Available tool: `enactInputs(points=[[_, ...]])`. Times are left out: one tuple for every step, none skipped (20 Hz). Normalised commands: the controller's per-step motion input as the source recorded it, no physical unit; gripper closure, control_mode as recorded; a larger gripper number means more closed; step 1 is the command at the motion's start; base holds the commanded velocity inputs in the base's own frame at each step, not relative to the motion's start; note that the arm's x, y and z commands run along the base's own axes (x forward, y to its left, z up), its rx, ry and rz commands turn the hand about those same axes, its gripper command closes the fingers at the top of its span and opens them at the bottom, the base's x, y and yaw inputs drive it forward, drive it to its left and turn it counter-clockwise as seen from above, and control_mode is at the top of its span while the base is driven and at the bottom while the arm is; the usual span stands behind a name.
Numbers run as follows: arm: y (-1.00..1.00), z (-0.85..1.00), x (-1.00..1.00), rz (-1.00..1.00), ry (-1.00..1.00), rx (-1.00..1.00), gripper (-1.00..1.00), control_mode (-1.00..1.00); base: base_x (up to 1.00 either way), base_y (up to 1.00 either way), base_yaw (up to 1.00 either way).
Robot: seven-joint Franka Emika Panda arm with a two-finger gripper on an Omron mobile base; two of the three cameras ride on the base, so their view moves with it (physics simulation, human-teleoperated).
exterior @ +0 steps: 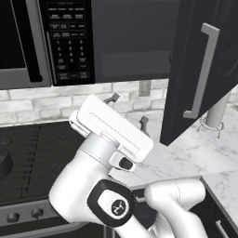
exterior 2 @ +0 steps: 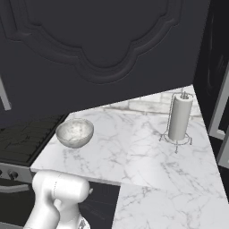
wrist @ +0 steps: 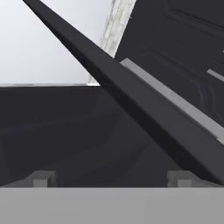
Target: Open the cabinet and move the ladle to the pot. Then close the cabinet.
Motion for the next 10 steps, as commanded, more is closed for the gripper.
enactInputs(points=[[0.0, -0.04, 0.27, 0.0, -0.02, 0.0, -1.0, -1.0, 0.0, 0.0, 0.0], [0.0, -0.01, 0.31, 0.0, -0.03, 0.0, -1.0, -1.0, 0.0, 0.0, 0.0], [0.0, 0.0, 0.24, 0.0, -0.04, 0.0, -1.0, -1.0, 0.0, 0.0, 0.0], [0.0, 0.0, 0.19, 0.0, -0.05, 0.0, -1.0, -1.0, 0.0, 0.0, 0.0], [0.0, 0.0, 0.06, 0.0, -0.09, 0.0, -1.0, -1.0, 0.0, 0.0, 0.0], [-0.03, -0.06, 0.07, 0.0, -0.08, 0.0, -1.0, -1.0, 0.0, 0.0, 0.0], [-0.04, -0.09, 0.09, 0.0, -0.07, 0.0, -1.0, -1.0, 0.0, 0.0, 0.0], [-0.04, -0.08, 0.1, 0.0, -0.07, 0.0, -1.0, -1.0, 0.0, 0.0, 0.0], [-0.04, -0.08, 0.16, 0.0, -0.06, 0.0, -1.0, -1.0, 0.0, 0.0, 0.0], [-0.04, 0.0, 0.04, 0.0, -0.1, 0.0, -1.0, -1.0, 0.0, 0.0, 0.0]])
